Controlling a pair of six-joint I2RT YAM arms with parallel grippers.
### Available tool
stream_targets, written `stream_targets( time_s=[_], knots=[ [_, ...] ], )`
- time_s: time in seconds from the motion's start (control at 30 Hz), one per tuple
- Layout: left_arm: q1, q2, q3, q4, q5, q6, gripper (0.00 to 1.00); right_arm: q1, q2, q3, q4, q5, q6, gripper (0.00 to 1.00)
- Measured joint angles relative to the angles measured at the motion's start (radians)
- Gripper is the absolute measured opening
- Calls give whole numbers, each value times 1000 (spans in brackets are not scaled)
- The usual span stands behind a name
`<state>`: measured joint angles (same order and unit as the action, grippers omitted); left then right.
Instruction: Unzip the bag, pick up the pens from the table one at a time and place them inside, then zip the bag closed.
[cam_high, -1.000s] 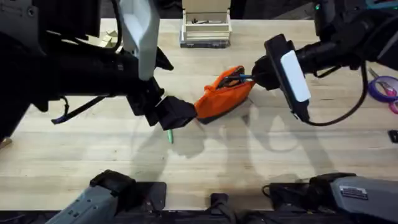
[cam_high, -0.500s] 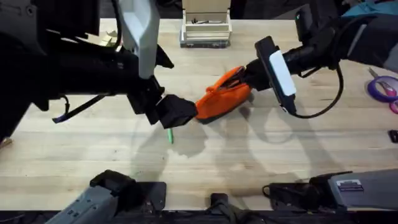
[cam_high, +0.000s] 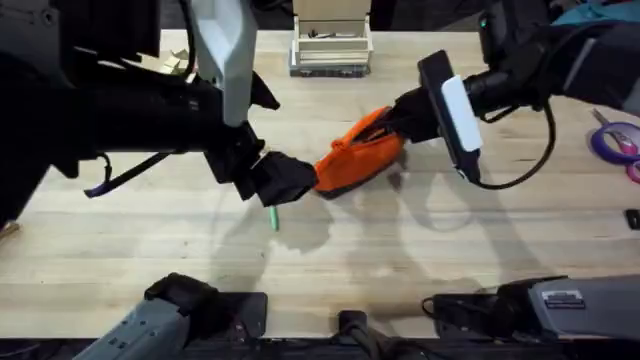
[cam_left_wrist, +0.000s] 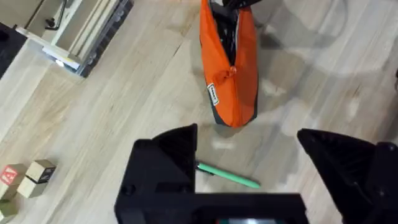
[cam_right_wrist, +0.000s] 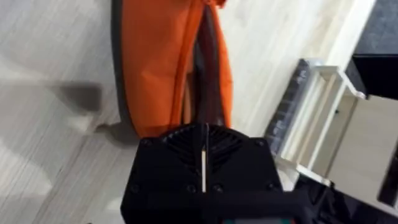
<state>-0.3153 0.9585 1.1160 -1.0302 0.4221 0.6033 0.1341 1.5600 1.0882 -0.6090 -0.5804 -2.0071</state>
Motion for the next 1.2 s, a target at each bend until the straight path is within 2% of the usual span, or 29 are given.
stream_targets(
  time_s=[0.2, 0.5, 0.57, 0.7, 0.77, 1.2],
  knots=[
    [0, 0, 0, 1, 0, 0, 993, -39, -73, 0, 0, -16, 83, 34],
    [0, 0, 0, 1, 0, 0, 993, -137, -159, 0, 0, -19, 338, 31],
    [0, 0, 0, 1, 0, 0, 992, -154, -183, 0, -11, -19, 435, 379],
    [0, 0, 0, 1, 0, 0, 993, -154, -186, 0, -48, -19, 474, 939],
    [0, 0, 0, 1, 0, 0, 994, -154, -186, 0, -57, -19, 484, 993],
    [0, 0, 0, 1, 0, 0, 993, -154, -192, 0, -60, -19, 511, 998]
  ],
)
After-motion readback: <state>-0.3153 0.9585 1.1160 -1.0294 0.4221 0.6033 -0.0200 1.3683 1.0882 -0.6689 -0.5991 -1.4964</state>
